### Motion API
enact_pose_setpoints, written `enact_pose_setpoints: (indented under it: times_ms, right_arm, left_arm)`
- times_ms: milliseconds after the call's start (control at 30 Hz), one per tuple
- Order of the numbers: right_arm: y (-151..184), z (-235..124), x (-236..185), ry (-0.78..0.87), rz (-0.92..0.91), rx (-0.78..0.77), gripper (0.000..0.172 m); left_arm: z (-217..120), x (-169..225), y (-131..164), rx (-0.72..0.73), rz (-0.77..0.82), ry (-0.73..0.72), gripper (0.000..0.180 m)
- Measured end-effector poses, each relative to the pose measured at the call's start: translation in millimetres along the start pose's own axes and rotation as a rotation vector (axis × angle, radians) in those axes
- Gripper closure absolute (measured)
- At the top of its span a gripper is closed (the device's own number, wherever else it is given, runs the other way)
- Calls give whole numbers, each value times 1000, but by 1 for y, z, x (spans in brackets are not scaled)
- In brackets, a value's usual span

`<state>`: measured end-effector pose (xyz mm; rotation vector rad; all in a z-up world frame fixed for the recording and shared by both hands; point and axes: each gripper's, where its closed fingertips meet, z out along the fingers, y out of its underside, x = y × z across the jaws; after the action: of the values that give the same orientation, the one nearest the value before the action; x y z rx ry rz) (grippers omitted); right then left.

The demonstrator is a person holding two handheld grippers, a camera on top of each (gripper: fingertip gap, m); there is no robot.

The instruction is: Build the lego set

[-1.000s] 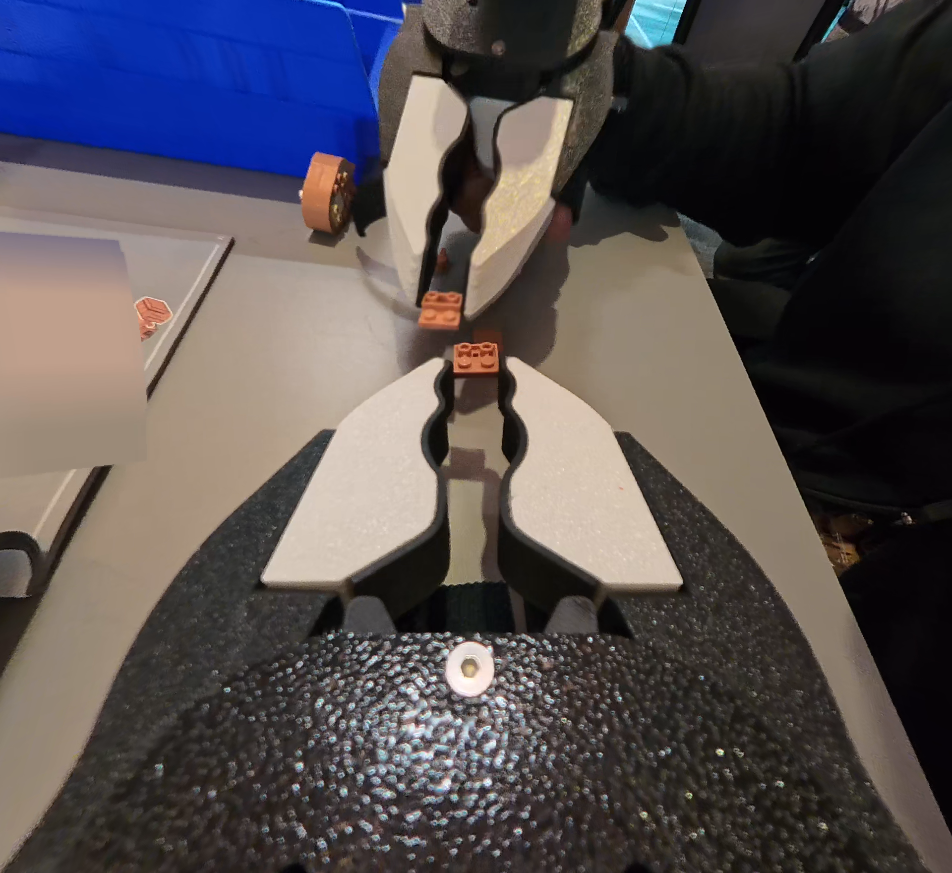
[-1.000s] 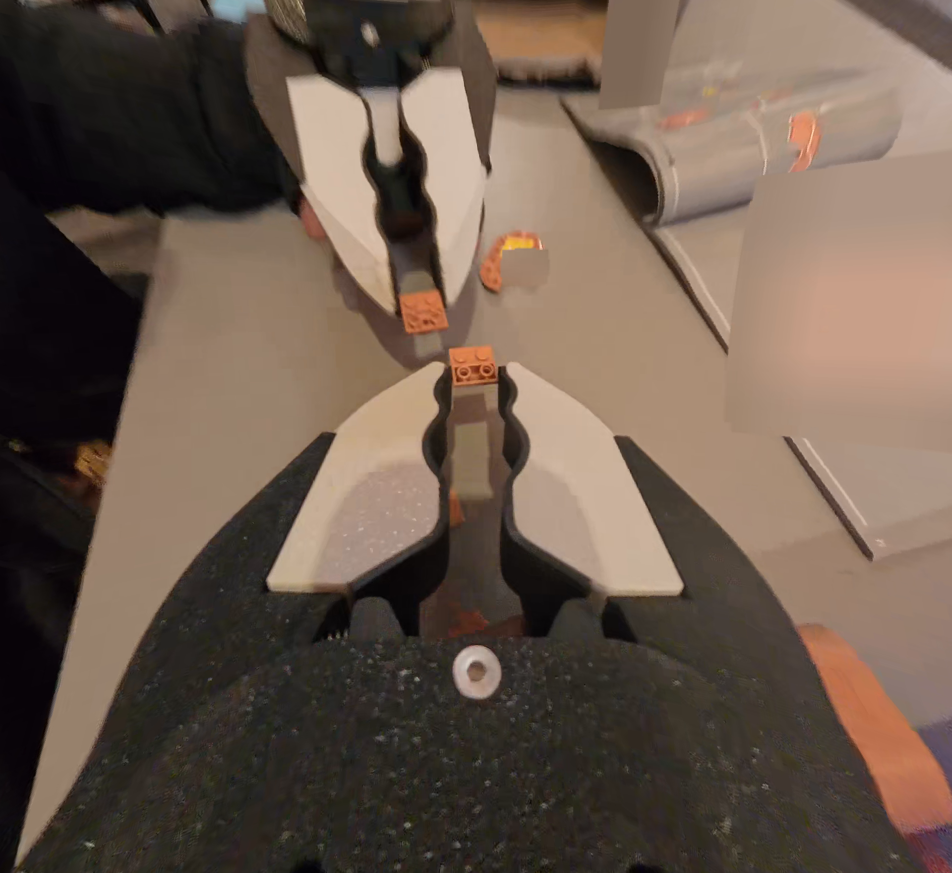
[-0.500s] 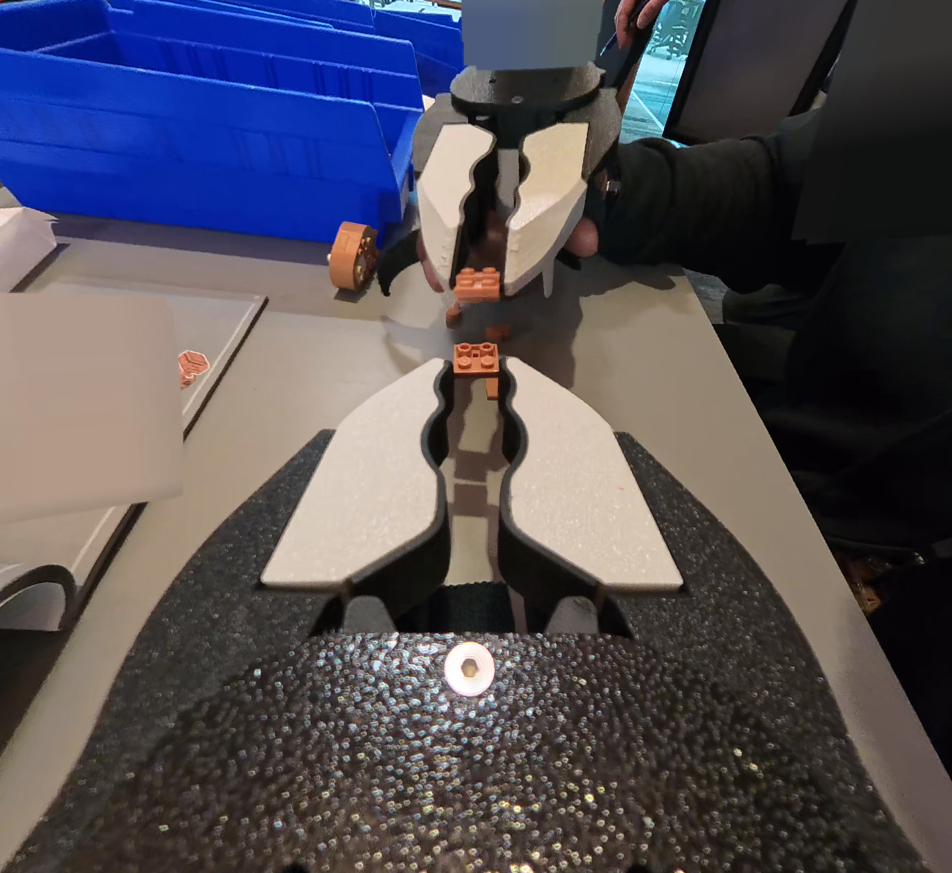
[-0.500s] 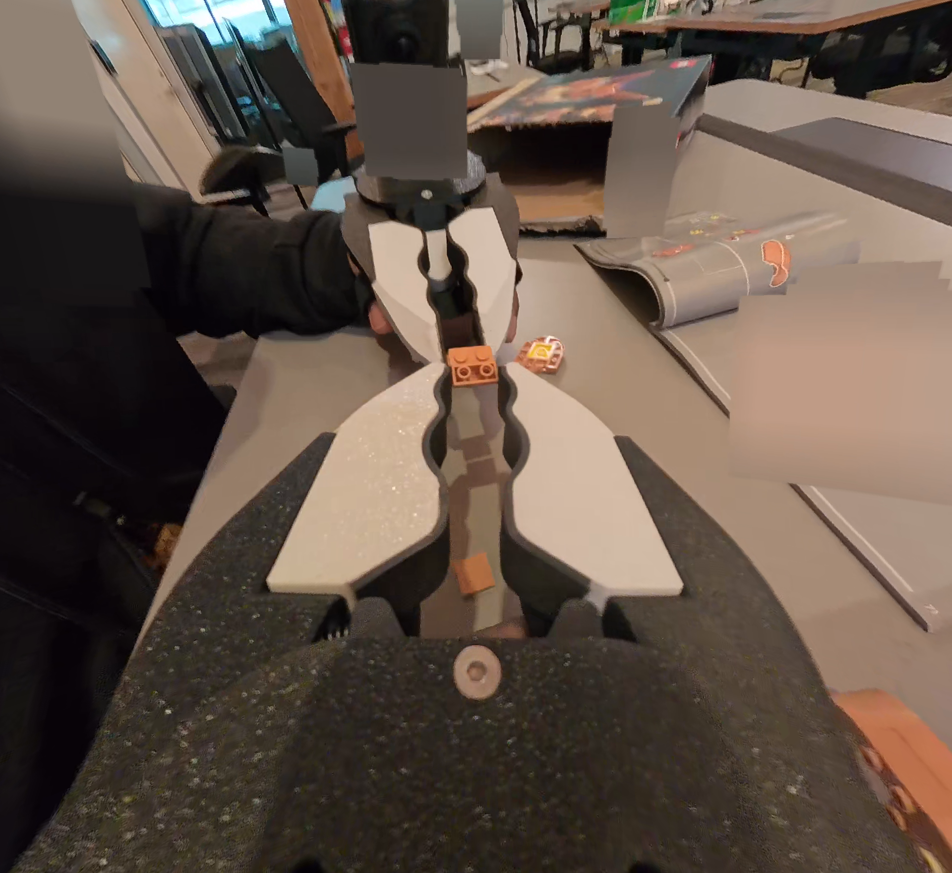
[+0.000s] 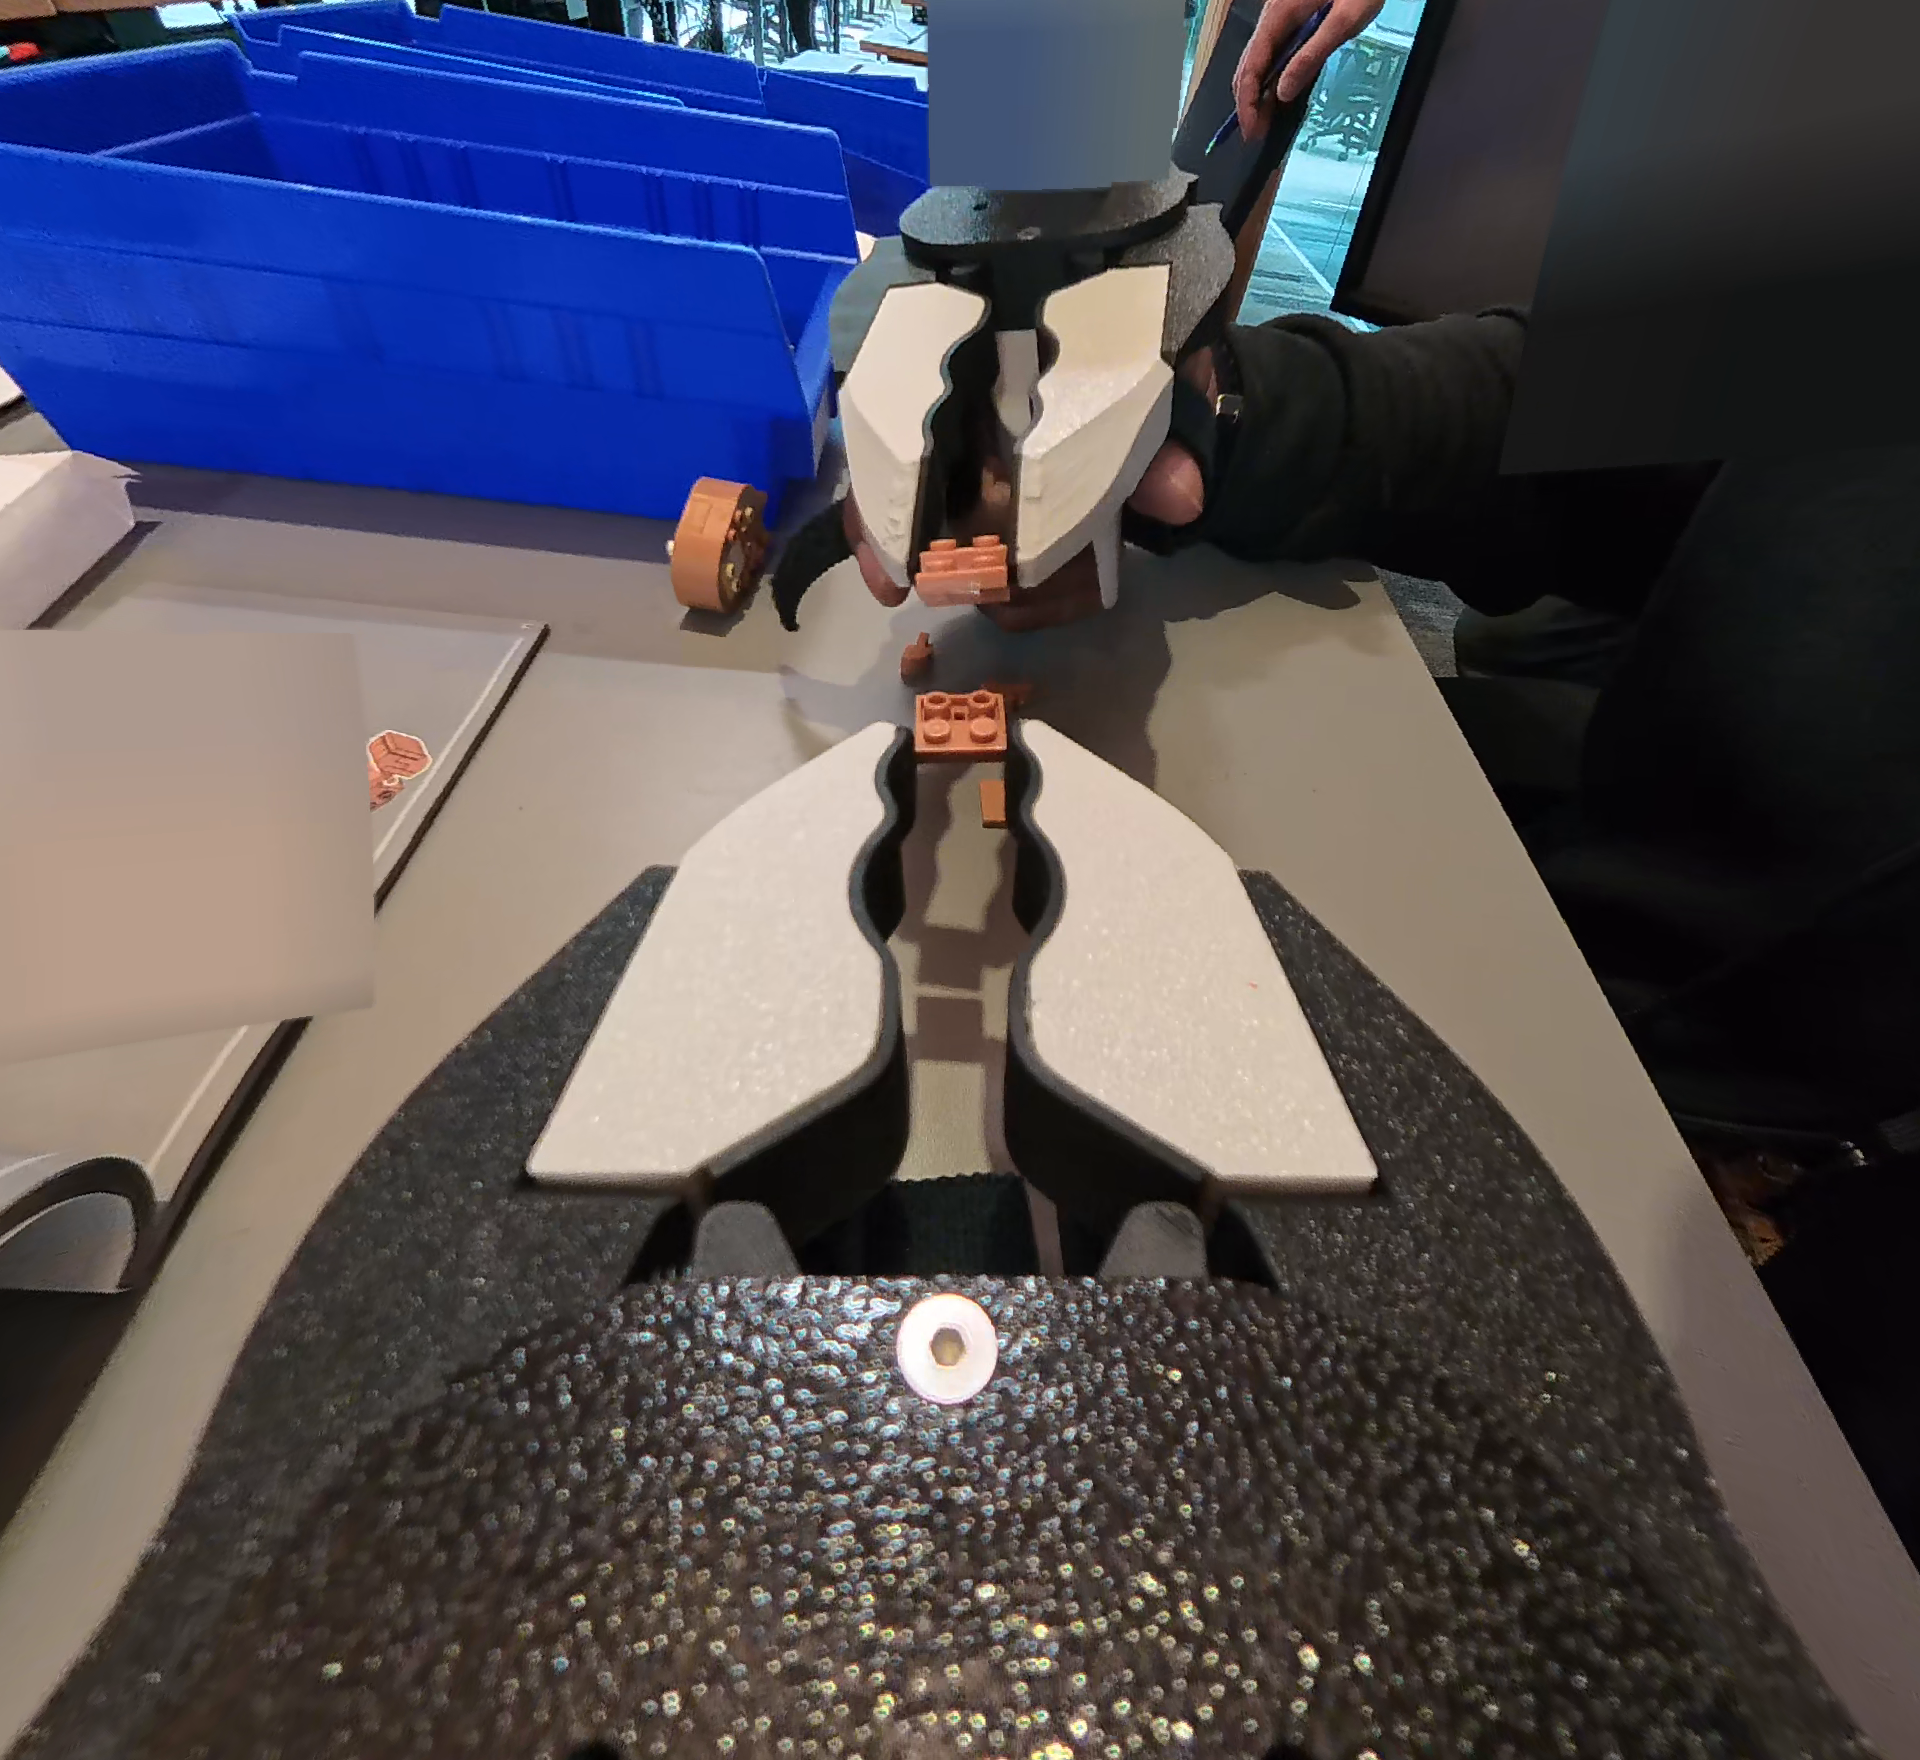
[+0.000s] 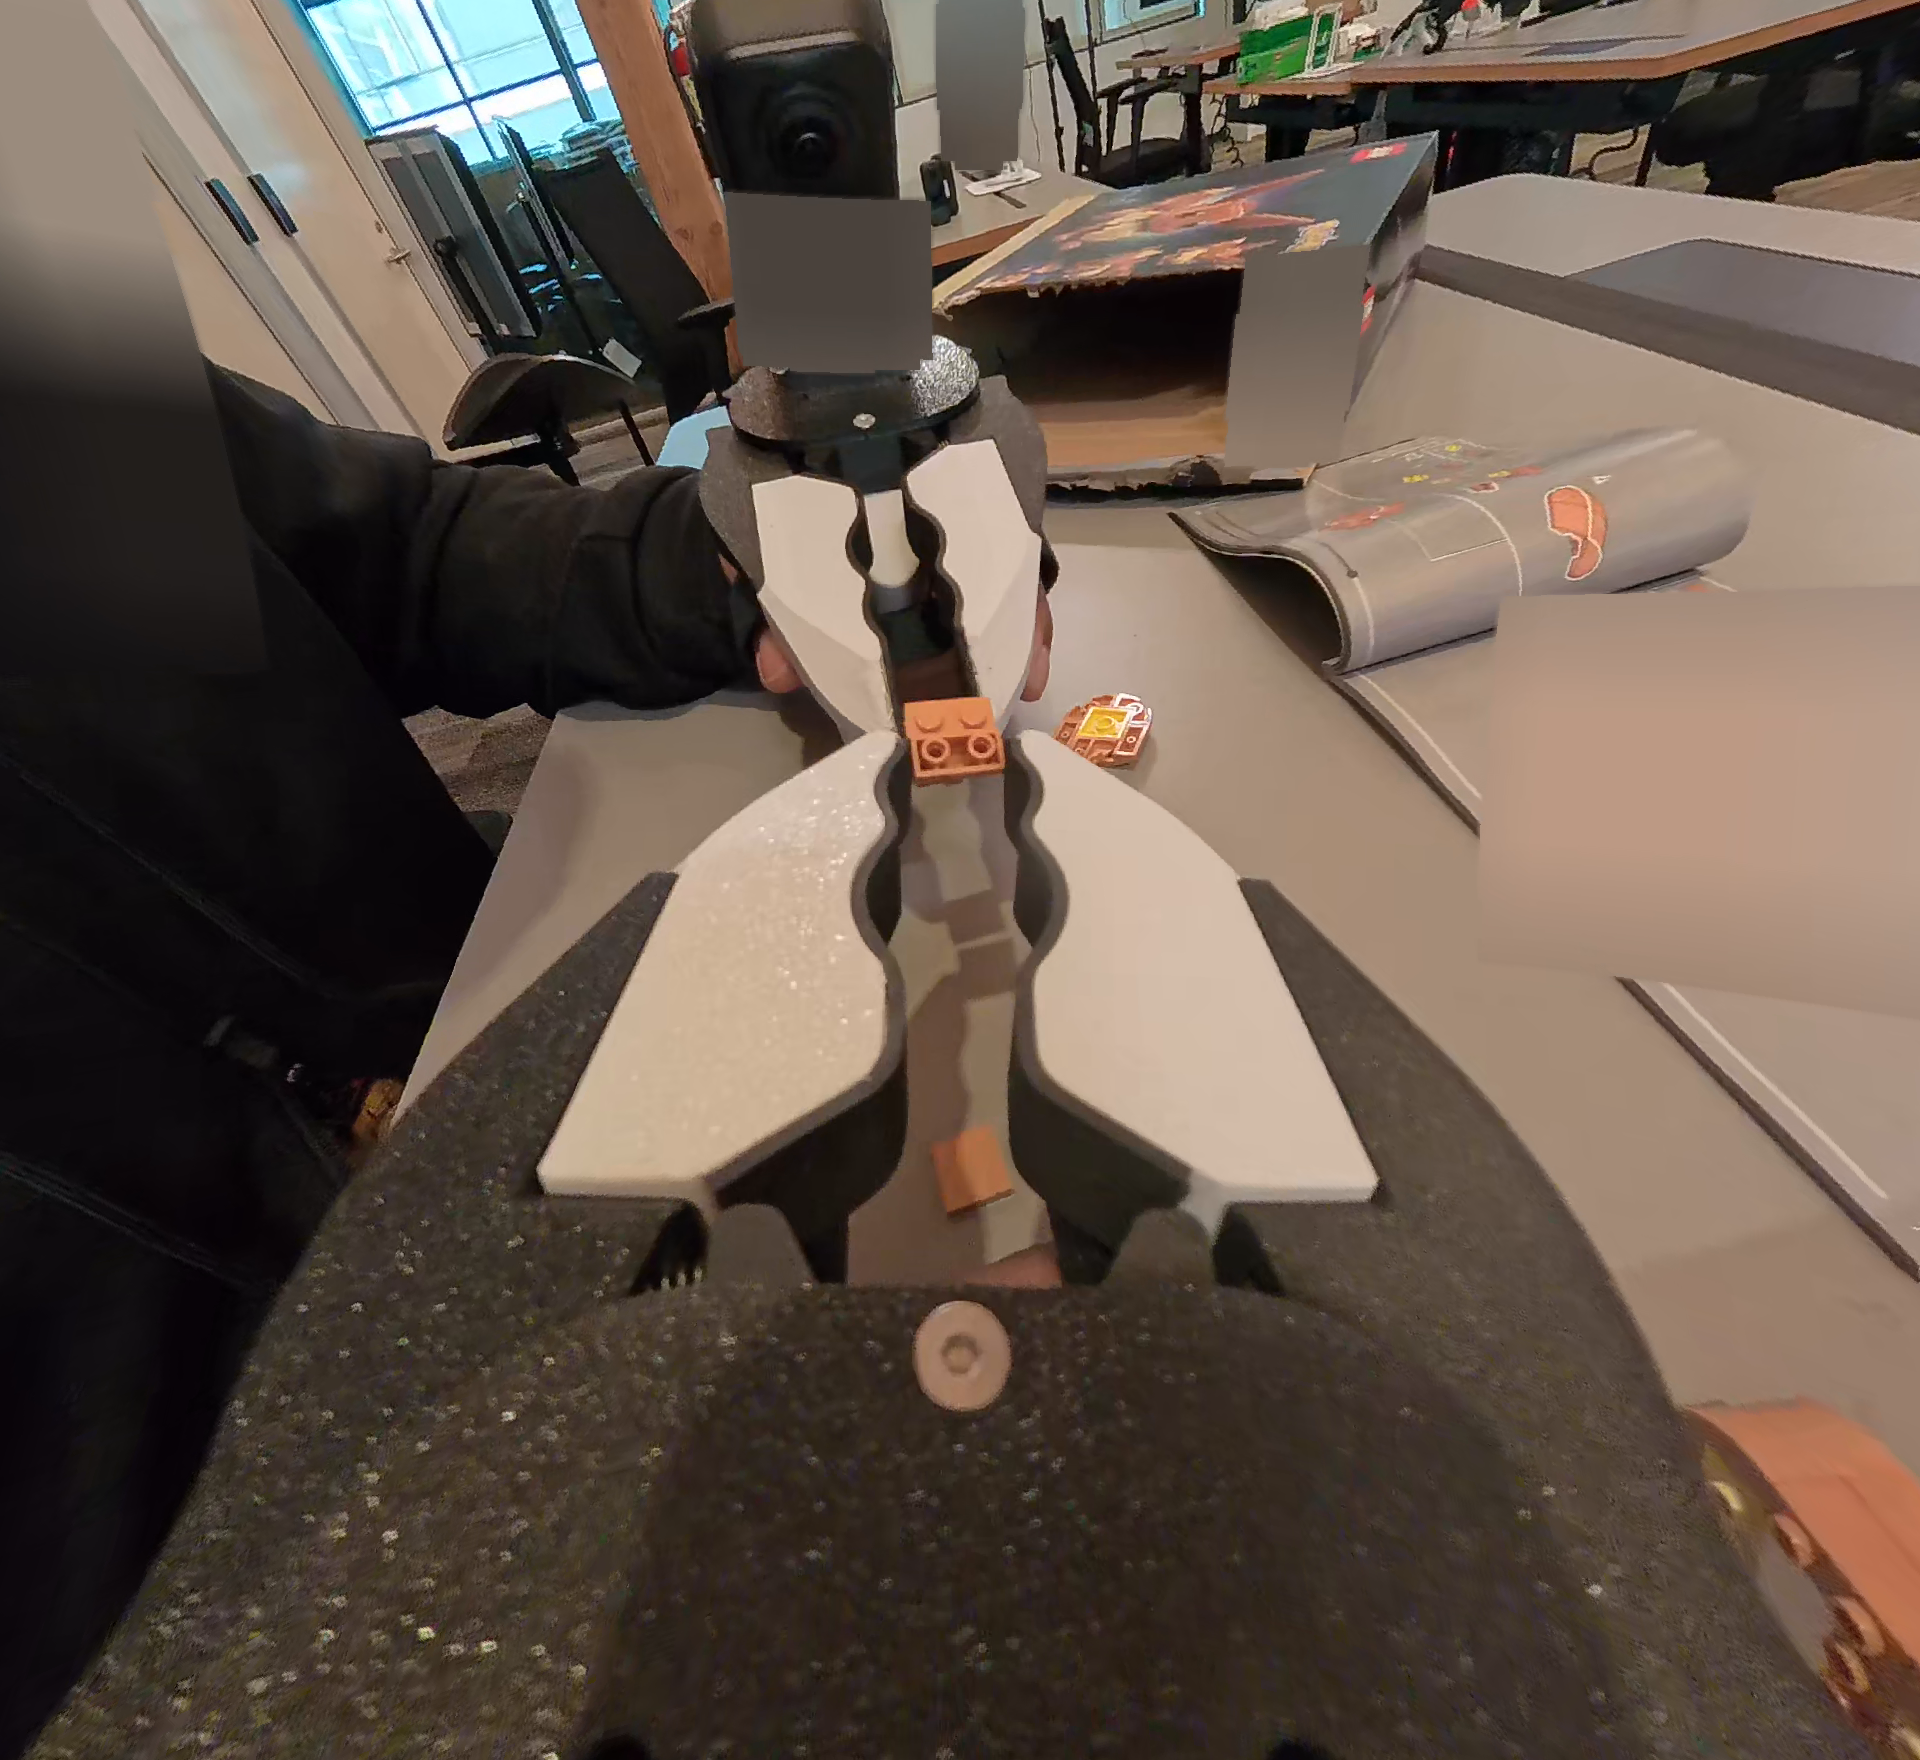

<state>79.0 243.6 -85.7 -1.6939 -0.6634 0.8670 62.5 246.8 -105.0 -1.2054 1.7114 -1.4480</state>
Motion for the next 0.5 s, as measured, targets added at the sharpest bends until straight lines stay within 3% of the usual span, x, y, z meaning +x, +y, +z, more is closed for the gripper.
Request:
enact_pose_setpoints:
  times_ms: [500]
  right_arm:
    - [3, 1, -1, 4, -24, -18, 155]
  left_arm:
    - [0, -1, -2, 8, 15, -16, 165]
